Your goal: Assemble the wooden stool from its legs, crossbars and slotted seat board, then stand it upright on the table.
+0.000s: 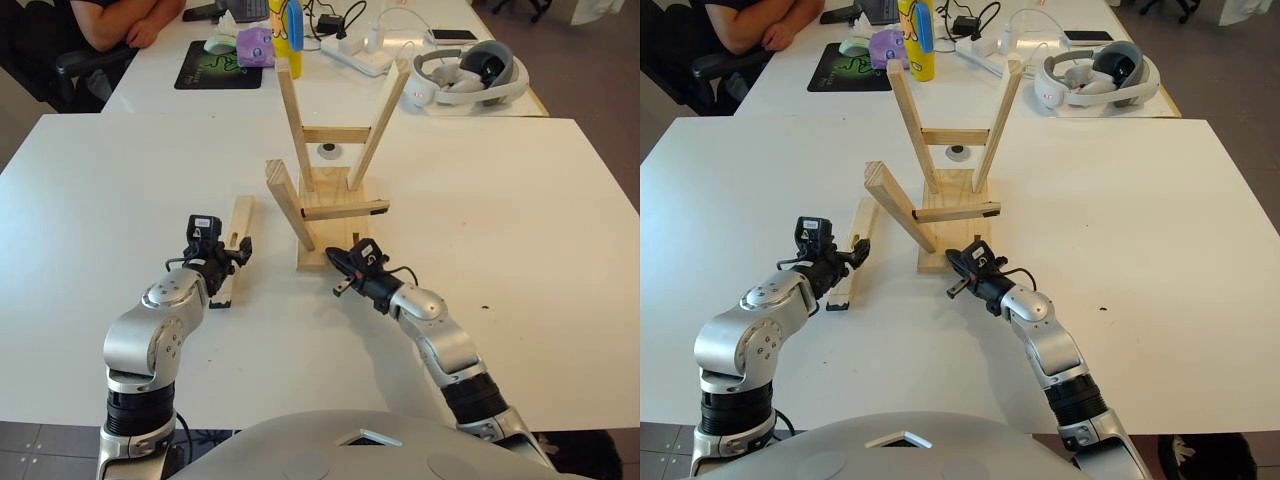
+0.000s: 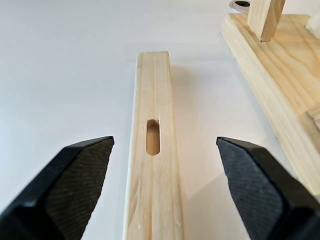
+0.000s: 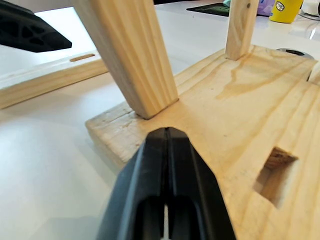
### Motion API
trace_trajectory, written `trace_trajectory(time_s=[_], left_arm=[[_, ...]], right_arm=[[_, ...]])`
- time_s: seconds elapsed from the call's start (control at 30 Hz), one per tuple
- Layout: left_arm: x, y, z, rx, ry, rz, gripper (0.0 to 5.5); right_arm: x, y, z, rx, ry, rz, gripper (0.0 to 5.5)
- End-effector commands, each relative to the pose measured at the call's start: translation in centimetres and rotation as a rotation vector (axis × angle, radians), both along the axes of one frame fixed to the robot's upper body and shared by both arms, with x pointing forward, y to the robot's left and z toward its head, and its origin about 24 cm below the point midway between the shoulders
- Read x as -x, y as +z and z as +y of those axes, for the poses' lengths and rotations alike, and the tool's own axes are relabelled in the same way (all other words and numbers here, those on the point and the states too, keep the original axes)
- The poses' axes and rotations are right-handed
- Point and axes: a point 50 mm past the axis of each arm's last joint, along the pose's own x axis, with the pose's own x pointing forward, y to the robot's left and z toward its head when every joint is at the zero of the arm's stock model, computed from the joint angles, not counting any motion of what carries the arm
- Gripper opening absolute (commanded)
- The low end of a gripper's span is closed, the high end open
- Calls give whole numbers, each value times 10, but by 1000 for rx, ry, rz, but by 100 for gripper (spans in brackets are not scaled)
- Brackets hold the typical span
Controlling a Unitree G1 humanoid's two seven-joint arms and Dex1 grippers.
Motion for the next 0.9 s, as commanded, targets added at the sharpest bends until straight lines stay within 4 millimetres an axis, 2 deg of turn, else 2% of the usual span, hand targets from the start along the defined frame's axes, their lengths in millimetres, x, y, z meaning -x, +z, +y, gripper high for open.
trace_trajectory(time_s=[0.03,0.17,0.37,0.6,0.9], left_arm=[[5,-9,6,-14,23,47,381],[7,-13,9,-15,38,70,381],[13,-21,2,31,16,135,381],[18,-30,13,-28,32,185,381],[19,-44,23,-57,37,209,240]], right_arm=[[16,-28,-6,92,-3,149,0],[18,-27,-5,90,8,157,0],[18,-25,-4,90,20,160,0],[19,-25,-3,84,19,167,0],[14,-20,-2,73,16,152,0]])
